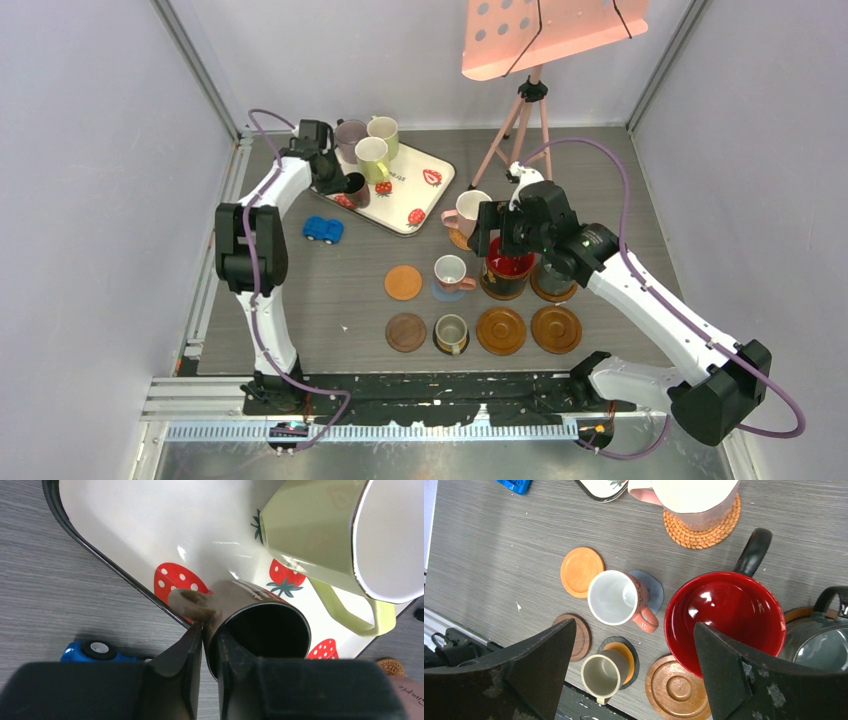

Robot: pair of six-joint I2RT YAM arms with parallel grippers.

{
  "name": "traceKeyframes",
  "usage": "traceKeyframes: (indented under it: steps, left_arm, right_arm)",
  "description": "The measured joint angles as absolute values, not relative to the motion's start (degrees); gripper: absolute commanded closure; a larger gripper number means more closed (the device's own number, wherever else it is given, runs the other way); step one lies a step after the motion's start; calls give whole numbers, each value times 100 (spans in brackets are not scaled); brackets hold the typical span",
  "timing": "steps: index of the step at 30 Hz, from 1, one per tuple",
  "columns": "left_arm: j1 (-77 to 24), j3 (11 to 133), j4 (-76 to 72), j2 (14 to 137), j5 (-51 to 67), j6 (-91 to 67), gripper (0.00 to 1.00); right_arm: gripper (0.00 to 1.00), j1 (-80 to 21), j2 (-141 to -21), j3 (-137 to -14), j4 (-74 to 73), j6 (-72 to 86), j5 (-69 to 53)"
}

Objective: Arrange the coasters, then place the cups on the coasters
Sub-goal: Pick up the cup from the tray.

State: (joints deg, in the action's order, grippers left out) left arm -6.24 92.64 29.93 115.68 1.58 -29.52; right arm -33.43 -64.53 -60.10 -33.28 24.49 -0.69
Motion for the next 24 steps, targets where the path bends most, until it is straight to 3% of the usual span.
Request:
traceKeyframes:
  steps: [3,13,24]
  left_arm:
    - [-624,9386,3142,11592,158,-2915,100]
    - [-624,9496,3675,11308,158,-2674,100]
    - [-661,8868,4250,9397,316,-2340,100]
  right_arm:
    - [5,-3343,-6449,-6101,-3472,2383,84]
    - [5,-3343,-6261,-6149,-3573,2261,497]
    - [5,-3343,-6086,-6149,-3935,2191,939]
